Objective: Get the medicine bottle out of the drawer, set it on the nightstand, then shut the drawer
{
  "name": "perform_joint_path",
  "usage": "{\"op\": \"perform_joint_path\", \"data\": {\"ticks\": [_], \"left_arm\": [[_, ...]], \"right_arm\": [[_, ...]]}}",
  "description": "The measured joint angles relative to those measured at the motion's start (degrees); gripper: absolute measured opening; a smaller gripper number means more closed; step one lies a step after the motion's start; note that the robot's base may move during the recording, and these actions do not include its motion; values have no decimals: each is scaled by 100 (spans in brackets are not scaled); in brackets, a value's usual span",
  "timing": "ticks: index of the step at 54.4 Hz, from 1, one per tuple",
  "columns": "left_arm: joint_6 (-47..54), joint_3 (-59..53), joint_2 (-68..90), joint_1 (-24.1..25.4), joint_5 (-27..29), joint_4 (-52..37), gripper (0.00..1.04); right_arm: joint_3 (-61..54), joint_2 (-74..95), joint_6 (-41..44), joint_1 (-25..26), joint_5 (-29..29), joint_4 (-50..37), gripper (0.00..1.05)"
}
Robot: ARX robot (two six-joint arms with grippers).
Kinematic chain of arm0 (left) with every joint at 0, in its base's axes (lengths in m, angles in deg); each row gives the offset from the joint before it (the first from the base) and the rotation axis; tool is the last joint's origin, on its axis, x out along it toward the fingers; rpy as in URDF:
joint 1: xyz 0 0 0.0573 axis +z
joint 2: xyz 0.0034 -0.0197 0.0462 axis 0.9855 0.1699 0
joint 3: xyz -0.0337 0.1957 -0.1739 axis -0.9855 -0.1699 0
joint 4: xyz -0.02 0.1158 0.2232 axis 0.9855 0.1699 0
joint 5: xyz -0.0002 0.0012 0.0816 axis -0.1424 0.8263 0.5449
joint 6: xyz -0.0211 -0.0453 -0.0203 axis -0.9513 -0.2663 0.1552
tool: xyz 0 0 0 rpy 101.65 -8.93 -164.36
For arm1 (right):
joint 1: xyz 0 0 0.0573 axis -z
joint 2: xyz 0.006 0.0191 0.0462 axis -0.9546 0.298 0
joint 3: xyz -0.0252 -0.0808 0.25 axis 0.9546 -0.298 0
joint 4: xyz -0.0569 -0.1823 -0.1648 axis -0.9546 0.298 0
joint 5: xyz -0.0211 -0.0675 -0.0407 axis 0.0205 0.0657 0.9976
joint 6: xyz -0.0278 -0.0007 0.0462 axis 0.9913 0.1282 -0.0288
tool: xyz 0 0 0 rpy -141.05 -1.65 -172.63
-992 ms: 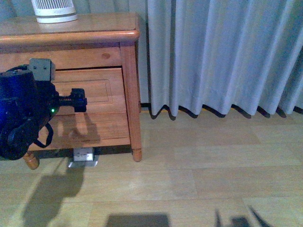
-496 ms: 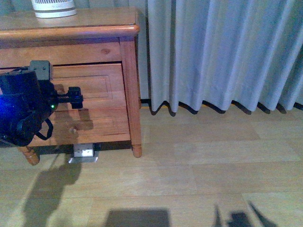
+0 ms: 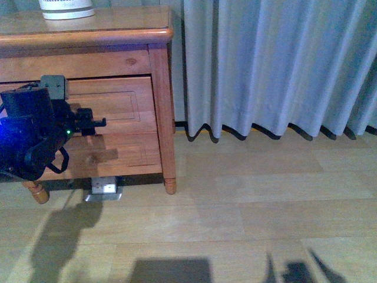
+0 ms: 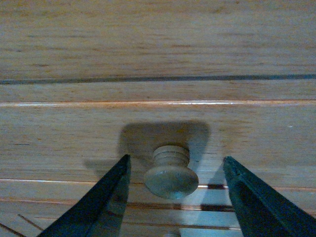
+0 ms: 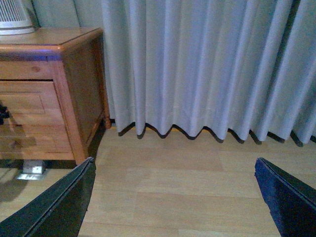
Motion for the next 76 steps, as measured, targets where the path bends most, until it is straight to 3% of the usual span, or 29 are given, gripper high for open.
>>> {"op": "perform_joint_path", "data": {"ticks": [8,32,62,76], "left_arm": [[24,0,0,2,13,-13,27],[20,-361,-118,0,48,-345,26],[26,-4754,-1799,-90,87,-2688,25],[83,-5702,-2175,-90,31,-2909,25]], "right_arm": [[0,0,2,0,0,0,98],[0,0,0,0,0,0,98],[0,0,0,0,0,0,98],[0,0,2,0,0,0,98]]}}
